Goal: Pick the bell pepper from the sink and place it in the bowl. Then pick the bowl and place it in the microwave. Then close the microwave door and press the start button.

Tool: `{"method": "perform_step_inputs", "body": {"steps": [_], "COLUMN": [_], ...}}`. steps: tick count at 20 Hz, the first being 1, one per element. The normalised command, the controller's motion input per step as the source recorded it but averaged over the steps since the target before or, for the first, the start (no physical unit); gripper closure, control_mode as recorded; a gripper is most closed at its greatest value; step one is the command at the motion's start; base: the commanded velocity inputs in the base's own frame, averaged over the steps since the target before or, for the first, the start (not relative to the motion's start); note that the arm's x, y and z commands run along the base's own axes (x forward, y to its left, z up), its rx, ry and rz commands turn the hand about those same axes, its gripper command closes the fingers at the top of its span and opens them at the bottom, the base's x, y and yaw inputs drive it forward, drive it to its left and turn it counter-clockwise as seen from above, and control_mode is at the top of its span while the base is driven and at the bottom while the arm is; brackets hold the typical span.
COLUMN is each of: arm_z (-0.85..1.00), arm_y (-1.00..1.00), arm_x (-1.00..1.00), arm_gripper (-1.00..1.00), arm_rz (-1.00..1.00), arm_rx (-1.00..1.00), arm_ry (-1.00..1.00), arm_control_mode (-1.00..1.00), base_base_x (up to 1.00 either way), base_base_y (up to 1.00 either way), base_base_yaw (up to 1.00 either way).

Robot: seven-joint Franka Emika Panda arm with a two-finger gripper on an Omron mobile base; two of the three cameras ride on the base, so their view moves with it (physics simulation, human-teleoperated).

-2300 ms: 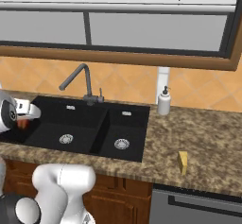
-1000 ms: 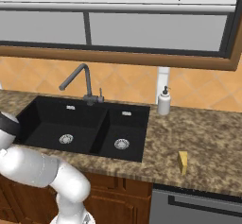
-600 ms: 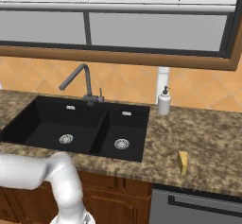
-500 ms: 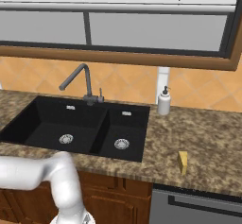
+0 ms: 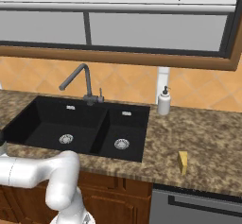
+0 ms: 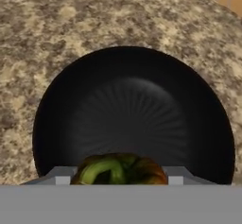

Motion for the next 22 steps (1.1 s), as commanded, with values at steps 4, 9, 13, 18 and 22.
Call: {"method": "perform_step_inputs", "body": {"steps": [4, 9, 13, 18, 22], "arm_z": [-0.5, -0.18, -0.01, 0.0, 0.39], "arm_y": [0.0, -0.2, -0.18, -0.26, -0.62], "arm_x": [0.08, 0.2, -0.08, -0.53, -0.4], "arm_gripper": [-1.0, -1.0, -1.0, -1.0, -1.0], "arm_rz": [0.01, -0.02, -0.13, -0.27, -0.47], "arm_rx": [0.02, 0.05, 0.05, 0.17, 0.45], "arm_ry": [0.01, -0.02, -0.16, -0.16, -0.01], "arm_control_mode": [-1.0, -1.0, -1.0, -1.0, -1.0], "base_base_x": [0.0, 0.0, 0.0, 0.0, 0.0], "base_base_y": [0.0, 0.0, 0.0, 0.0, 0.0], "base_base_yaw": [0.0, 0.0, 0.0, 0.0, 0.0]}}
